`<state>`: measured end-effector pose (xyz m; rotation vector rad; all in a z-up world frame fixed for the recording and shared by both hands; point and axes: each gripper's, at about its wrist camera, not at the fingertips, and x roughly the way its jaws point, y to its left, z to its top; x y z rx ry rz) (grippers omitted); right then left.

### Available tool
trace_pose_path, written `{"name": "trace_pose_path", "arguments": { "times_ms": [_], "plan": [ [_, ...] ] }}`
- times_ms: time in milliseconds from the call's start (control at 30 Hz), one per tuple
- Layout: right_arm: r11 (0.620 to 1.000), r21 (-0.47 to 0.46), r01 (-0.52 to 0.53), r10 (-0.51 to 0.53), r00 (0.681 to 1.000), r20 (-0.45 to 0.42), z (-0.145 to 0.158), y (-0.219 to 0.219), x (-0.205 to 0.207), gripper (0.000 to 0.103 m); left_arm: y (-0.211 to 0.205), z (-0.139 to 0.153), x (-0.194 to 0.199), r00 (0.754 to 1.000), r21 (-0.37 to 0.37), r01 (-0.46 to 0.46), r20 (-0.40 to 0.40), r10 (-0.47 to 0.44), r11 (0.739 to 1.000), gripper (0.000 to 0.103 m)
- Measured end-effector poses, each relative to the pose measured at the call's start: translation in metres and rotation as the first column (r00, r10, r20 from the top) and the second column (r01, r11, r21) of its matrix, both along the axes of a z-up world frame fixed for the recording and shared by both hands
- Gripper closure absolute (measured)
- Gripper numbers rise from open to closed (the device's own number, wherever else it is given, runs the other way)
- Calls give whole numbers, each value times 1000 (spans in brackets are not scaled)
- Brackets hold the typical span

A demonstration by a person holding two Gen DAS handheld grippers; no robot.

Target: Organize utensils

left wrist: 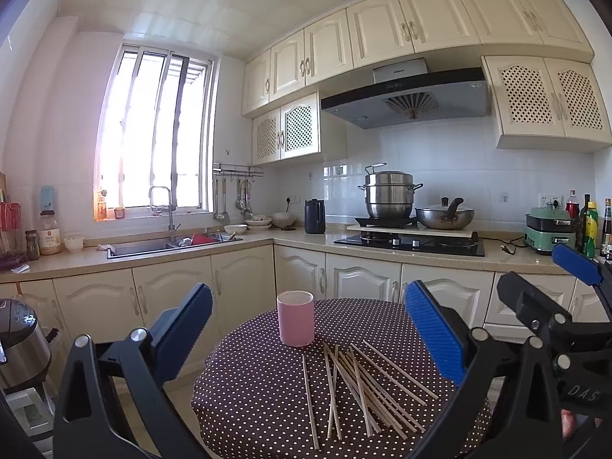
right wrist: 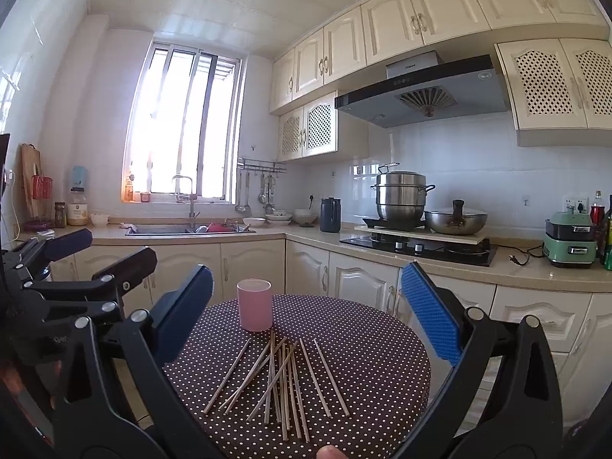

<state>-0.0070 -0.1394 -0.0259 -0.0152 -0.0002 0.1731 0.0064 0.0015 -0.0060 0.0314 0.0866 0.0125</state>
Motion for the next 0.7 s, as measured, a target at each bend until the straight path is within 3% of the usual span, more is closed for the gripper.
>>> {"name": "trace_pose_path", "arguments": {
  "times_ms": [133,467,700],
  "plan": [
    [1000,-5,-4,4,1000,-17,-4,3,9,6,5,-3,9,1000,-25,5,-12,-5,1000,4],
    [1000,-4,2,-3,998,-67,-26,7,59,6,5,-22,56,997,24,-57,-49,58,998,4],
    [997,-76,31,-37,996,-77,-32,9,80,6,2,-34,84,995,40,-67,-74,70,997,4]
  ]
}}
